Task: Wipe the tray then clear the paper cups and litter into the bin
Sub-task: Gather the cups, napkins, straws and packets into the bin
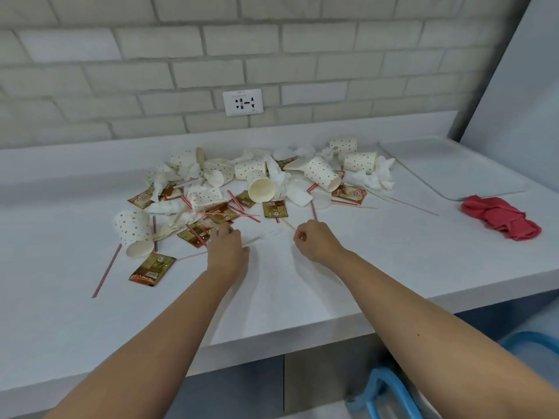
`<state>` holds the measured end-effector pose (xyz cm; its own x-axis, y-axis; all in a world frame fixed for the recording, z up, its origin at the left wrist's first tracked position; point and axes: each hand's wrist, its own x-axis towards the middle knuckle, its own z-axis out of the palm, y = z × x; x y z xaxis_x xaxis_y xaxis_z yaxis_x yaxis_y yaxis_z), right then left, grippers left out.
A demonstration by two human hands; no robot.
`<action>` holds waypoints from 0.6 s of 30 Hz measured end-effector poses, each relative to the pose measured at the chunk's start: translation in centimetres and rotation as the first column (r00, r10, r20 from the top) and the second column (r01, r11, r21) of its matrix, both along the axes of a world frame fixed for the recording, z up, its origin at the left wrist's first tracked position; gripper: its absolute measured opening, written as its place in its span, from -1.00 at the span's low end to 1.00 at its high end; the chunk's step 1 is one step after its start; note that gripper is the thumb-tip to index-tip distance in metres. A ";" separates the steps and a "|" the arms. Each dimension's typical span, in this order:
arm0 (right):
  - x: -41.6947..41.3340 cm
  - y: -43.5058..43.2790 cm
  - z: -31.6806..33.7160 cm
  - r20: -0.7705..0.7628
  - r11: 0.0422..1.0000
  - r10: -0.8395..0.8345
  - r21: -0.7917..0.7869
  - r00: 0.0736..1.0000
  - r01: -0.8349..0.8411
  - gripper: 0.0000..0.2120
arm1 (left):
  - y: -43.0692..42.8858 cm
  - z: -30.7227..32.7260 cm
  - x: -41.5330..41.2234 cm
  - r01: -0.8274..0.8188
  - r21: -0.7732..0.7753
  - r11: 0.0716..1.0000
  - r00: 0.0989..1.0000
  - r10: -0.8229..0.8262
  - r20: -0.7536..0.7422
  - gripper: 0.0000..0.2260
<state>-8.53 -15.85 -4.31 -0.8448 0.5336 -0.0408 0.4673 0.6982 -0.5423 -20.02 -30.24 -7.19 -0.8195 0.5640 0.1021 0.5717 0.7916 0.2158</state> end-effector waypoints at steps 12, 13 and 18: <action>-4.6 1.0 -2.0 0.137 0.978 -0.124 0.186 0.983 0.098 -0.65 | 0.9 0.4 -3.0 0.204 -0.286 0.936 0.979 -0.199 0.046 -0.70; -4.8 1.1 -1.8 0.148 0.978 -0.138 0.175 0.979 0.111 -0.65 | 0.9 0.4 -3.0 0.228 -0.301 0.926 0.973 -0.223 0.052 -0.71; -5.1 1.8 -1.3 0.281 0.988 -0.151 0.080 0.948 0.133 -0.91 | 0.8 -0.5 -2.0 0.322 -0.264 0.909 0.943 -0.334 -0.001 -0.63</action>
<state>-13.63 -14.02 -5.59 -0.7176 0.6562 -0.2333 0.6931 0.6402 -0.3314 -21.99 -29.41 -7.72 -0.5820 0.8117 -0.0495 0.8127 0.5827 -0.0009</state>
